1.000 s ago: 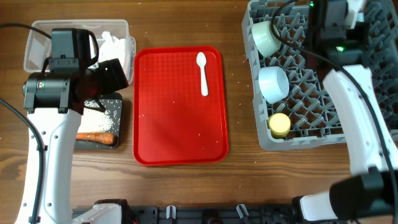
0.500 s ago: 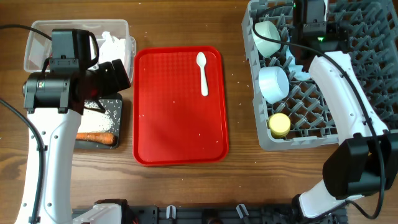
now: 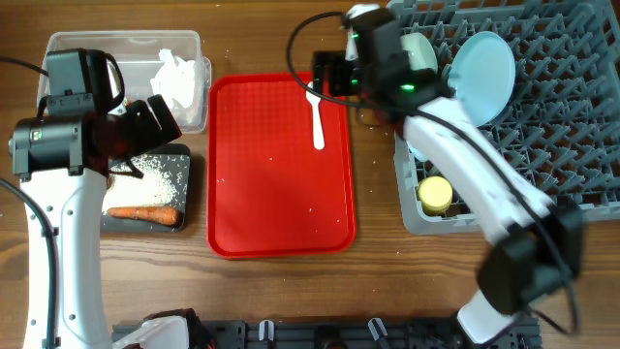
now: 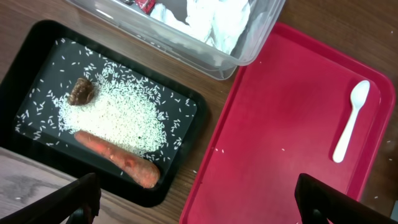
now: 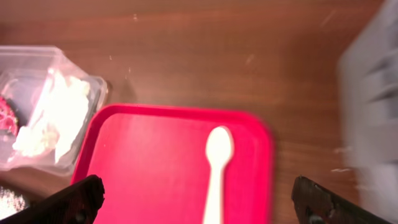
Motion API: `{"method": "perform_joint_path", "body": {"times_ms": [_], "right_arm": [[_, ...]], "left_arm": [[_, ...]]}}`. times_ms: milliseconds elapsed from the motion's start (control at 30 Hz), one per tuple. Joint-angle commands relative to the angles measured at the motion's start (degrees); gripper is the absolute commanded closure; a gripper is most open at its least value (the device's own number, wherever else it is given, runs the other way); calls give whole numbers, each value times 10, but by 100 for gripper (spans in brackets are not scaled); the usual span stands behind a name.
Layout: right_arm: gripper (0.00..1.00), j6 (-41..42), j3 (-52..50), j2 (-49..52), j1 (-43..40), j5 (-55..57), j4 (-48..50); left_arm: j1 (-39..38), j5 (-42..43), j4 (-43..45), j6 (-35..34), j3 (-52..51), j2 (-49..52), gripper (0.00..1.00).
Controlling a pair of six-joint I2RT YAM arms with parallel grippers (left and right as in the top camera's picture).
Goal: Sort waste into correct bins and load items into the dishwasher rack
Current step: 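Grasp the white spoon on the red tray with the right gripper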
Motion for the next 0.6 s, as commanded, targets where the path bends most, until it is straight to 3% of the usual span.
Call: {"method": "perform_joint_path", "body": {"times_ms": [0,167,433,567], "right_arm": [[2,133,-1,108,10,-49,57],[13,132,-1,190,10,-41,98],[50,132,-1,252,22,-31,100],[54,132,-1,274,32,-20,99]], "left_arm": [[5,8,0,-5,3,2,0],[5,9,-5,-5,3,2,0],[5,8,-9,-5,3,2,0],[5,9,-9,-5,3,2,0]]}}
